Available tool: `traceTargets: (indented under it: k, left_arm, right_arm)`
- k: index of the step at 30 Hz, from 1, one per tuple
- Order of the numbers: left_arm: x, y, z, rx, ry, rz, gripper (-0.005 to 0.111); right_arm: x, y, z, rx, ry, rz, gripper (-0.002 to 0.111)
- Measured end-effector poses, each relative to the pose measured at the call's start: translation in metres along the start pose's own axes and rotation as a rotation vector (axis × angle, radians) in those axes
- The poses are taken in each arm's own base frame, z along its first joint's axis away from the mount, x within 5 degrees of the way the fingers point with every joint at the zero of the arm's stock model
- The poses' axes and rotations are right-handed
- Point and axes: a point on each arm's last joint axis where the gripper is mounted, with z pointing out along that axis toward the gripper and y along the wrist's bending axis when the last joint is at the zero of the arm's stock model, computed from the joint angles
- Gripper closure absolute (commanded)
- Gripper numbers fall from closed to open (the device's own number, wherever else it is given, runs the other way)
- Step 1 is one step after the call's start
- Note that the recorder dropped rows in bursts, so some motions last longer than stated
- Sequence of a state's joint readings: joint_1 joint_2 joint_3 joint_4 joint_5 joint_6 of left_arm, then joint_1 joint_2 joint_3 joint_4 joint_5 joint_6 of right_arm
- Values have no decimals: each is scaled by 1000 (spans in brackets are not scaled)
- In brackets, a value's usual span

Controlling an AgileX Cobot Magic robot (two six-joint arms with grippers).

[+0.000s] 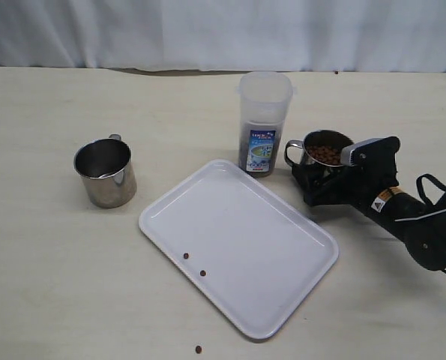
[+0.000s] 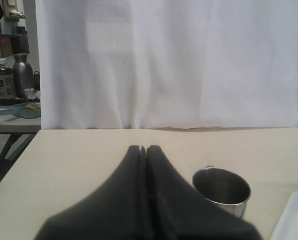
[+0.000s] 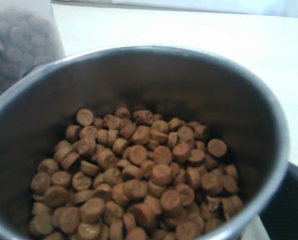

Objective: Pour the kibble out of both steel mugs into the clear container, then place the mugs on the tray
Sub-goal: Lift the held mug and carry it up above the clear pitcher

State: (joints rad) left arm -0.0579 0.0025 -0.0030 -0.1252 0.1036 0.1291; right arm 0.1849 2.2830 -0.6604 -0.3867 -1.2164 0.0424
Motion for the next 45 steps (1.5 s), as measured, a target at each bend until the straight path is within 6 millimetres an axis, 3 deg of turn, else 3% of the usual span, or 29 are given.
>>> traceTargets:
  k: [10, 15, 19, 24, 29, 32, 36, 45]
  left_arm:
    - [0, 0, 0, 0, 0, 0, 107]
    - [0, 0, 0, 0, 0, 0, 107]
    - [0, 0, 0, 0, 0, 0, 107]
    - [0, 0, 0, 0, 0, 0, 107]
    - [0, 0, 0, 0, 0, 0, 107]
    - [0, 0, 0, 0, 0, 0, 107]
    - [0, 0, 0, 0, 0, 0, 107]
    - [0, 0, 0, 0, 0, 0, 107]
  right_arm:
    - [0, 0, 0, 4, -1, 36, 102]
    - [-2, -1, 0, 4, -4, 38, 103]
    - [-22, -7, -8, 85, -34, 54, 103]
    - [-78, -13, -30, 180, -17, -5, 103]
    - [-147, -14, -56, 220, 11, -123, 103]
    - [-176, -14, -63, 225, 18, -193, 103]
    - [-193, -10, -61, 206, 54, -278, 103]
    - [-220, 19, -46, 135, 91, -465, 103]
